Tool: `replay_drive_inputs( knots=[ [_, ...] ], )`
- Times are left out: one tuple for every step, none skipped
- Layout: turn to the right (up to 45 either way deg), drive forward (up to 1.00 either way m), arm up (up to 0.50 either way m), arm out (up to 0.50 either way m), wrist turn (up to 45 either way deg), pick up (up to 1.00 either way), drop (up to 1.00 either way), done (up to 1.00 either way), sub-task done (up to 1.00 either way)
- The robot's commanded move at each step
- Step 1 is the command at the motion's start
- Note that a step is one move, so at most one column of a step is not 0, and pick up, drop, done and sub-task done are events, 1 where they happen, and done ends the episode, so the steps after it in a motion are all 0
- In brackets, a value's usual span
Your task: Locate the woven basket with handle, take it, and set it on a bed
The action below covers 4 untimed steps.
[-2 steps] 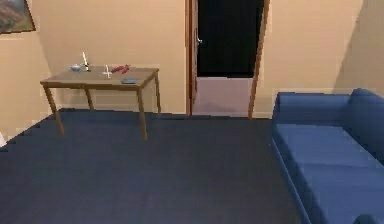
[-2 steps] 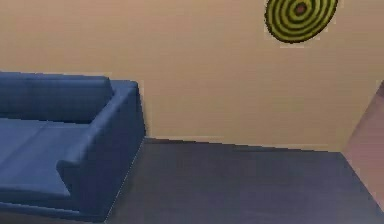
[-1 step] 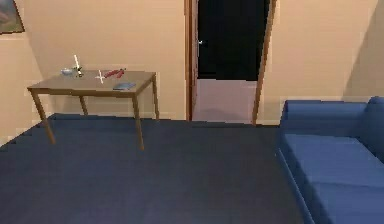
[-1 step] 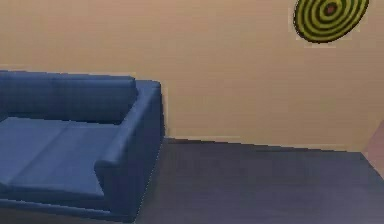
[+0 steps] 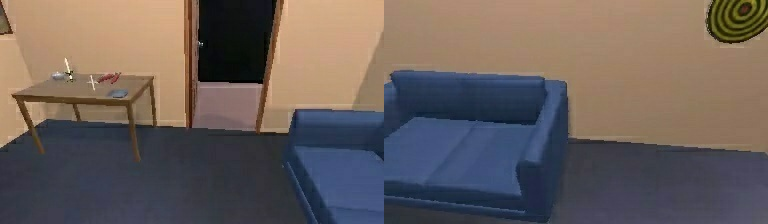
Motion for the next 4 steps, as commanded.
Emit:
replay_drive_inputs(
  knots=[
    [9.0, 0.0, 0.0, 0.0, 0.0, 0.0, 0.0, 0.0, 0.0],
    [0.0, 1.0, 0.0, 0.0, 0.0, 0.0, 0.0, 0.0, 0.0],
    [0.0, 1.0, 0.0, 0.0, 0.0, 0.0, 0.0, 0.0, 0.0],
    [3.0, 0.0, 0.0, 0.0, 0.0, 0.0, 0.0, 0.0, 0.0]
  ],
)
